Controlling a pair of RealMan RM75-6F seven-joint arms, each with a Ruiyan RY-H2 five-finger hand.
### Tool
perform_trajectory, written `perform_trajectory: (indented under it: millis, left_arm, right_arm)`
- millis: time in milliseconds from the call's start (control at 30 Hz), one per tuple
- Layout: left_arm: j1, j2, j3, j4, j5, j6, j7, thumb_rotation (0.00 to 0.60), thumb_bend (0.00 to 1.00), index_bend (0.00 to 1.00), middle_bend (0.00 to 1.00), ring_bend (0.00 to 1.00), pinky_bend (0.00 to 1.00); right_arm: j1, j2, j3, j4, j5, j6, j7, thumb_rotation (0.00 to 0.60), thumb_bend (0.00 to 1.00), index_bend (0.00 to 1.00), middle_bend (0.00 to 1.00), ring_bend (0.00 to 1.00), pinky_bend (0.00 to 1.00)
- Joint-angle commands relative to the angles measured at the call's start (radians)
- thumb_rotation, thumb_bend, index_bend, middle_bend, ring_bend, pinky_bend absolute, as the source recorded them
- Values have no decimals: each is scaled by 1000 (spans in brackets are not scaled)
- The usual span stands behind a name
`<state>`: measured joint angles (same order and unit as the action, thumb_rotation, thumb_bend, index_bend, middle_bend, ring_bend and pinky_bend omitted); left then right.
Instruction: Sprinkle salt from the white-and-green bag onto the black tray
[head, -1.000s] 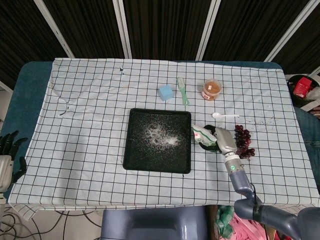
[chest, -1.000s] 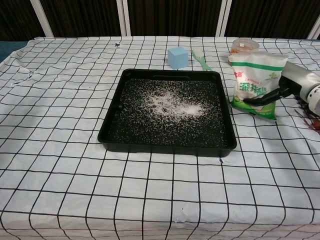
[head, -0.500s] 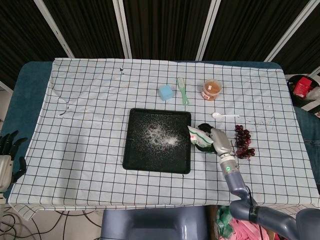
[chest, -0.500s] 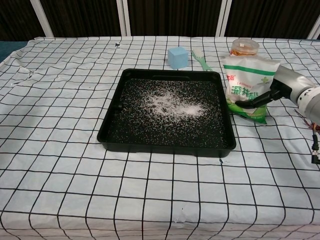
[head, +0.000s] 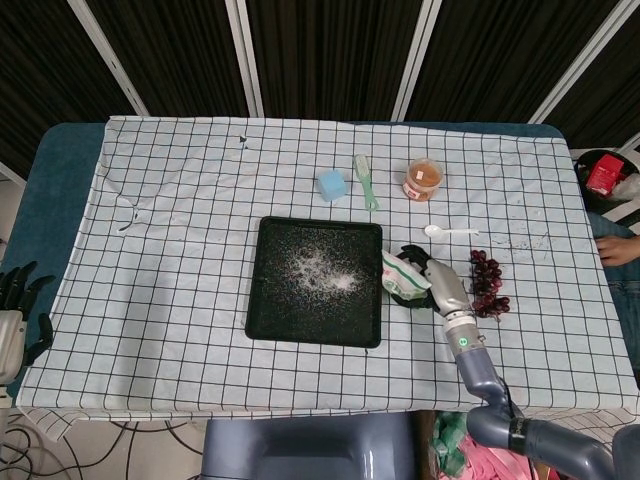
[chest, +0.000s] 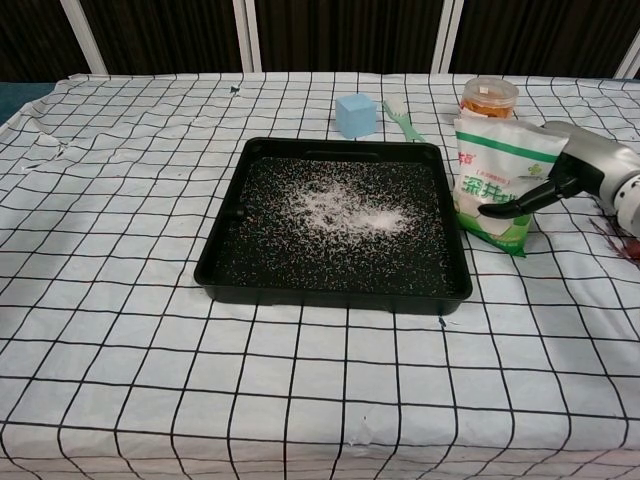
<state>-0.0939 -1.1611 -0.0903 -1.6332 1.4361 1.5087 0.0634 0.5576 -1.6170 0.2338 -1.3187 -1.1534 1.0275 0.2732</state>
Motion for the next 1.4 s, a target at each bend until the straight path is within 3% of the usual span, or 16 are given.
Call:
perform_trajectory:
  millis: [33,300,500,667,967,1200,1400]
  left_arm:
    - [0,0,0,0,0,0,0,600,662,201,38,0,0]
    - [0,0,0,0,0,1,0,600,662,202,38,0,0]
    - [0,-1,1,0,1,1,2,600,662,201,38,0,0]
    - [1,1,1,-2,5,3,0,600,662,202,38,0,0]
    - [2,2,3,-6,10,6,2,600,662,202,37,0,0]
    - [1,3,5,-7,17,8,4,600,662,202,37,0,0]
    - [1,1,7,-4,23,10,6,600,659,202,37,0,0]
  right_arm:
    - [-20,26,-9,-29,-16,11,7,600,130,290,148,226,394]
    - [-68,125,-33,-122,-43,29,-1,600,124,287,146,215,354]
    - [-108,255,-68,-206,-73,34,-33,600,124,287,146,216,339]
    - [-149,361,-117,-227,-154,98,-135,600,125,287,146,216,339]
    - [-257,396,-158,-188,-271,348,-325,600,127,250,146,205,339]
    - [-317,415,-183,-162,-294,414,-335,600,127,248,146,205,339]
    - [-332,422,-177,-125,-285,410,-303,600,128,247,146,205,339]
